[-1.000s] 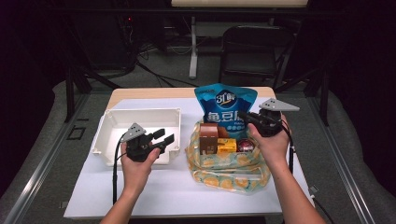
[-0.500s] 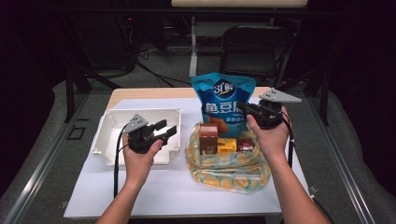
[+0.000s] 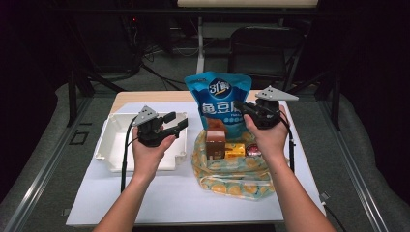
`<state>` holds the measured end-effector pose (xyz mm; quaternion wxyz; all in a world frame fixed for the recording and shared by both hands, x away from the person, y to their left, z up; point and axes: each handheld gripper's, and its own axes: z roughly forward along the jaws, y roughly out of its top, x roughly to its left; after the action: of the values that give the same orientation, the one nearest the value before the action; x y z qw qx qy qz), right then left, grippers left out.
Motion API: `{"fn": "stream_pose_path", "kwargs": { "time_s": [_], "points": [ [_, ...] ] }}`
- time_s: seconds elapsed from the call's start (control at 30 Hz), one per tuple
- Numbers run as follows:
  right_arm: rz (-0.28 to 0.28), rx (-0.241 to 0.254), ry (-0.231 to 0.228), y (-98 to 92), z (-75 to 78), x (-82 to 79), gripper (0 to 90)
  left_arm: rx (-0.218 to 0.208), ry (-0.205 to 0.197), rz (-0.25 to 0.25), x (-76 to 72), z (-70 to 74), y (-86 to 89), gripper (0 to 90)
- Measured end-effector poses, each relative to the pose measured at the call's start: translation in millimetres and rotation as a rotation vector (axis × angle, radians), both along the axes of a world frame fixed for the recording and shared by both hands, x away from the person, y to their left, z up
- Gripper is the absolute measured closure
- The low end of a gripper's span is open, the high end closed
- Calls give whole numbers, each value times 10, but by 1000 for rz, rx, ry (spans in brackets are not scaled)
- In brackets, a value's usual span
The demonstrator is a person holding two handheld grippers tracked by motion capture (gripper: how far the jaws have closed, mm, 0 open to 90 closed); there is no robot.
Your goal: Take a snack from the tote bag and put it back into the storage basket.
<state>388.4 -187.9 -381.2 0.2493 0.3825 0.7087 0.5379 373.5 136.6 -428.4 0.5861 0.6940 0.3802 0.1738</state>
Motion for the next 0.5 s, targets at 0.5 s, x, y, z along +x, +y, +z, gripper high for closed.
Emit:
{"fn": "stream_pose_path", "kwargs": {
  "time_s": [0.5],
  "points": [
    [38, 1, -18, 181, 55, 13, 900, -26, -17, -56, 122, 260, -223, 391]
  ]
}}
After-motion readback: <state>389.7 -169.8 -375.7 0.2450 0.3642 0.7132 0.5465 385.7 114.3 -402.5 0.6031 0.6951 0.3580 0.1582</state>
